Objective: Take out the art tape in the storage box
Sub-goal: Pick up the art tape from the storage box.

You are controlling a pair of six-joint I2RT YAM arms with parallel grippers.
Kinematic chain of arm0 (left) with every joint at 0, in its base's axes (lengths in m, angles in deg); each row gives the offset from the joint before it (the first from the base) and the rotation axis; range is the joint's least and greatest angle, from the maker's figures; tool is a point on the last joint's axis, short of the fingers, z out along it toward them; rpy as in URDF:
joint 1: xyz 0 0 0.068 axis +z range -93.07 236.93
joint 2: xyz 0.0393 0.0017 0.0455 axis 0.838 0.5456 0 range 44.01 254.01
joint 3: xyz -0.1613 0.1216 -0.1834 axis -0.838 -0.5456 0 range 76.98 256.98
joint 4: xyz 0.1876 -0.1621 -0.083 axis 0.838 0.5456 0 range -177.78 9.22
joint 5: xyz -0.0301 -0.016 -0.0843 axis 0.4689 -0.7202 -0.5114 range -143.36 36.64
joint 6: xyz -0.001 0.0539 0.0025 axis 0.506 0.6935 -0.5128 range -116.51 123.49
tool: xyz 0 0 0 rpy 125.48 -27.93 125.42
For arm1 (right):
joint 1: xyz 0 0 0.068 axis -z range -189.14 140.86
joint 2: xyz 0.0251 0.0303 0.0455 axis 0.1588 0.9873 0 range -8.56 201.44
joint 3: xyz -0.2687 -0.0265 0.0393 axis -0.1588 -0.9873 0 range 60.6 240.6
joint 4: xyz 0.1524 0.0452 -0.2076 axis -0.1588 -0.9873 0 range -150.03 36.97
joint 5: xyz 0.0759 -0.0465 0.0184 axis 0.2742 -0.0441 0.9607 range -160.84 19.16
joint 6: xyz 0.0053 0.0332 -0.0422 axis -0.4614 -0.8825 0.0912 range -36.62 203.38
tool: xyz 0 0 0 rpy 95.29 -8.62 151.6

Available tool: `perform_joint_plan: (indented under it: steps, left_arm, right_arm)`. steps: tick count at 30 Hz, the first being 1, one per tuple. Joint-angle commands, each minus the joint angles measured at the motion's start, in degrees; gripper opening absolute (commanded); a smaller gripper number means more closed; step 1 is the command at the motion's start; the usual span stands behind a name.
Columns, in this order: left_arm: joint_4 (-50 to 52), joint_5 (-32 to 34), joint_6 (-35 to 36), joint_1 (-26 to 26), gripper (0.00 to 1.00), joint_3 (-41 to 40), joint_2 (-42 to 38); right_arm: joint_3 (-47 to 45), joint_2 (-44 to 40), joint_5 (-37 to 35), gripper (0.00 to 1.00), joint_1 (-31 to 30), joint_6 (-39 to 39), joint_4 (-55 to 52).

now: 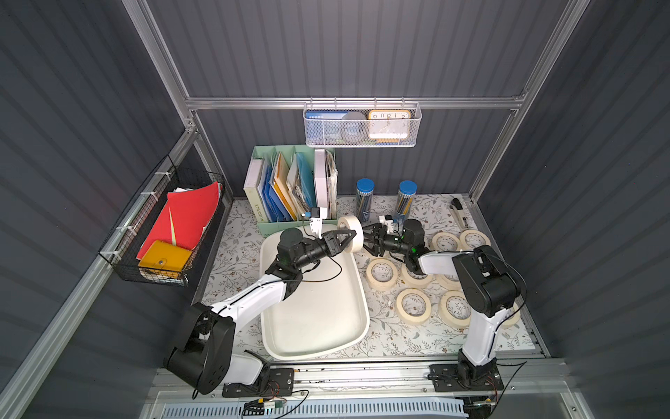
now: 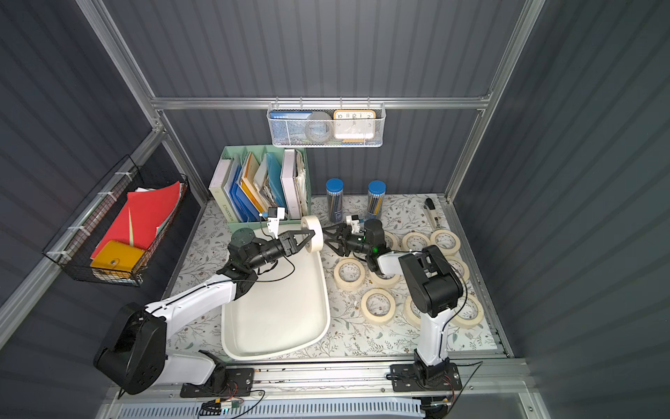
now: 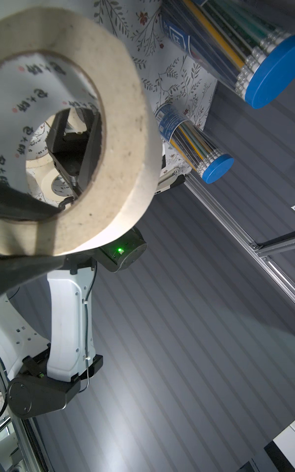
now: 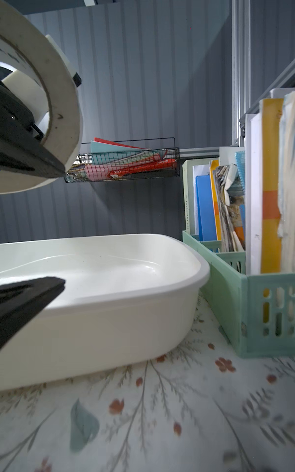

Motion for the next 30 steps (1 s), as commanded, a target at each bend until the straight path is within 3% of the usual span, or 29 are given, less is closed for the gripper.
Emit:
perform_joint_plan:
  steps: [1, 15, 18, 23, 25, 30]
  left_arm:
    - [-4.35, -0.69, 1.86, 0.31, 0.0, 0.99, 0.15]
    - [-5.96, 2.43, 5.94, 0.36, 0.0, 1.07, 1.88]
    - [-6.65, 2.2, 6.27, 0.36, 0.0, 1.51, 2.27]
    - [-7.93, 1.81, 6.32, 0.32, 0.0, 1.3, 2.33]
    - [-7.74, 1.84, 6.5, 0.36, 0.0, 1.26, 2.18]
    - [-5.76, 1.37, 7.88, 0.36, 0.0, 1.77, 1.76]
  right_arm:
    - [2.52, -0.35, 1.42, 0.68, -1.97, -3.06, 5.44]
    - [2.9, -4.36, 2.74, 0.63, -6.5, -1.79, -0.65]
    - [2.14, -4.43, 2.06, 0.5, -6.94, -2.36, -0.22]
    - [1.91, -3.95, 1.33, 0.1, -6.84, -2.68, -0.07]
    - [2.17, -3.77, 1.34, 0.0, -6.84, -2.82, 0.09]
    - [1.62, -4.55, 0.85, 0.0, -5.78, -2.14, -1.13]
